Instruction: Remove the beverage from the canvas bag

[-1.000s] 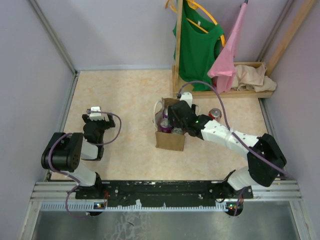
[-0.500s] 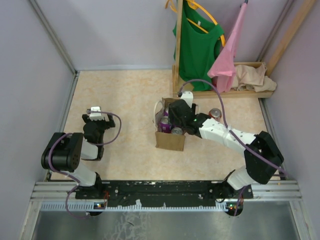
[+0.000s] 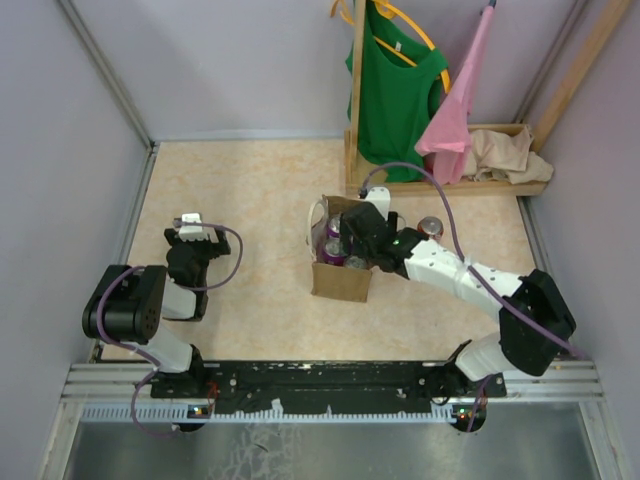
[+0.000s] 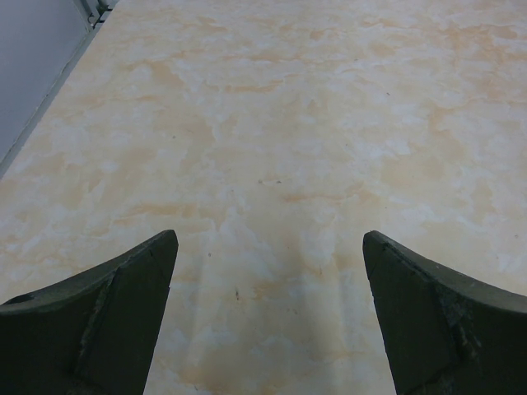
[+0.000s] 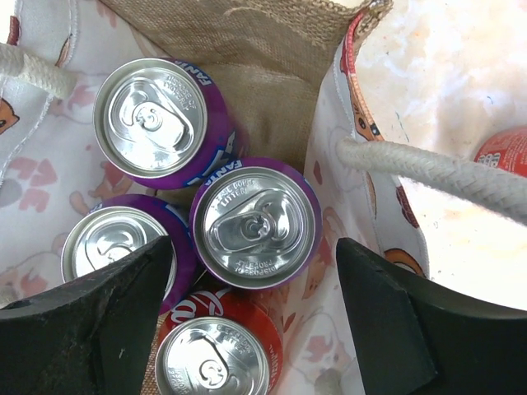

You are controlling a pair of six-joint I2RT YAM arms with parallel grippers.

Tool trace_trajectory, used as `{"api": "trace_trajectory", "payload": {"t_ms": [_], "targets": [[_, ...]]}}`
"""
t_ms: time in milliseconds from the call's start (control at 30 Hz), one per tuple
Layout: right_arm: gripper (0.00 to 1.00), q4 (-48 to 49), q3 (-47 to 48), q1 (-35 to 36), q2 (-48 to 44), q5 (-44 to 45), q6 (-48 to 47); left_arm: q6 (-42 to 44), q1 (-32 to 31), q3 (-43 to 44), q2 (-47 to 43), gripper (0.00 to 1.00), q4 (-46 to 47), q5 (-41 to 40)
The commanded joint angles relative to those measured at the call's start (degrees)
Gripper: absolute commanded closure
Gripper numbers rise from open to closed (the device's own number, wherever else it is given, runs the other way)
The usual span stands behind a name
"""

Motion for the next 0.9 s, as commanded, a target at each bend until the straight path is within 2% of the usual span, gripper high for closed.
{"api": "trace_trajectory", "payload": {"t_ms": [0,267,600,733,867], "targets": [[0.21,-8.99,1.89,-0.06,1.34,2.96,-0.65,0.29,-0.3,0.73,0.71,0.0,1.06,0.38],[0.25,-10.32,3.28,-0.02,5.47,3.39,-0.49,0.26,-0.34,0.73,0.73,0.0,1.06,0.35],[0.13,-9.99,4.19,0.57,7.08,2.18,-1.26,0.31,-0.34,0.73,0.73,0.0,1.06,0.28],[0.12,-9.94,4.95,1.27,7.57,2.01,-1.65,0.28,-0.3,0.73,0.75,0.0,1.06,0.33],[0.16,-10.04,5.35,2.27,8.09,2.1,-1.95,0.3,-0.35,0.73,0.73,0.0,1.02,0.32]]}}
